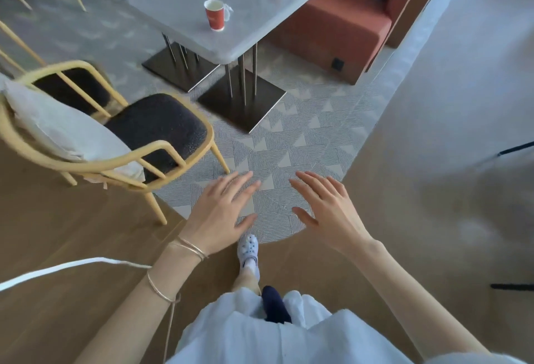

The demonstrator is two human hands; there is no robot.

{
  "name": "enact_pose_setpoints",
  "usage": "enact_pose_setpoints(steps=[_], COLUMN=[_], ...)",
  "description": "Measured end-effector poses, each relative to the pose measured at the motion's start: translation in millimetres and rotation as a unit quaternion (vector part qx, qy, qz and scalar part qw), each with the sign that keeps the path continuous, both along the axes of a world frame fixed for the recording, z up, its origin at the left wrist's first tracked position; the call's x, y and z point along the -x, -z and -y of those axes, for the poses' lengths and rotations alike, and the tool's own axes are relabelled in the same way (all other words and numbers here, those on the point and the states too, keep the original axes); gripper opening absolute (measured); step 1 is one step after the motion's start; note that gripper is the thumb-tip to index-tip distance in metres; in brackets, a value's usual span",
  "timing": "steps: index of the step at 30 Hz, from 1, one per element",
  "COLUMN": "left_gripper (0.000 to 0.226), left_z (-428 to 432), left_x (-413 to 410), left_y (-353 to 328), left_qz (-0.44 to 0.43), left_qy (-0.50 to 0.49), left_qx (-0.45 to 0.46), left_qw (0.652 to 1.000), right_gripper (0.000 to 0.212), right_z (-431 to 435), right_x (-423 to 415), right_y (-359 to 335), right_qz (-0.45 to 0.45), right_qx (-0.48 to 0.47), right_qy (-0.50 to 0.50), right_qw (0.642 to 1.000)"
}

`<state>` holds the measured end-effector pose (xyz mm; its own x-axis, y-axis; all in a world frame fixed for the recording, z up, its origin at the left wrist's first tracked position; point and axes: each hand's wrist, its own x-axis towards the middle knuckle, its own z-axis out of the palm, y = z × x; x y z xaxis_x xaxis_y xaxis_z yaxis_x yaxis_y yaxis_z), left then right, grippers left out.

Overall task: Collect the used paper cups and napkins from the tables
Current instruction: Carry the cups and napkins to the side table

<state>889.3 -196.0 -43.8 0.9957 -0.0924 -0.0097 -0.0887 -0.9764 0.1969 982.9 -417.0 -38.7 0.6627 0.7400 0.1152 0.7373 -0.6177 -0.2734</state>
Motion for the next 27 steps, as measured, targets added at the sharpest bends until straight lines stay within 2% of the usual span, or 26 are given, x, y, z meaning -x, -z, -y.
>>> enact_pose_setpoints(steps=[8,13,20,27], left_gripper=[0.059,0.058,0.059,0.058], left_z=[-70.8,-104.7,-140.0,-167.7], left_x=[-146.2,-205.8,-284.2,-405.8], left_y=[-23.8,-29.6,-5.9,-11.5], left_qz=[0.018,0.016,0.007,0.025], left_qy=[0.018,0.017,-0.036,-0.073], left_qx=[0.001,-0.015,-0.016,-0.005], left_qw=[1.000,1.000,0.999,0.997], right_gripper=[0.050,0.051,0.051,0.053], right_z=[-74.4,-111.5,-147.3,-185.5], right_x=[-138.7,-201.7,-303.0,-437.0], right_y=[-26.7,-29.7,-8.5,-14.2], right_qz=[0.002,-0.008,-0.013,-0.005], right_qx=[-0.014,-0.025,0.000,0.003], right_qy=[0.015,0.016,-0.018,-0.055], right_qw=[1.000,1.000,1.000,0.998])
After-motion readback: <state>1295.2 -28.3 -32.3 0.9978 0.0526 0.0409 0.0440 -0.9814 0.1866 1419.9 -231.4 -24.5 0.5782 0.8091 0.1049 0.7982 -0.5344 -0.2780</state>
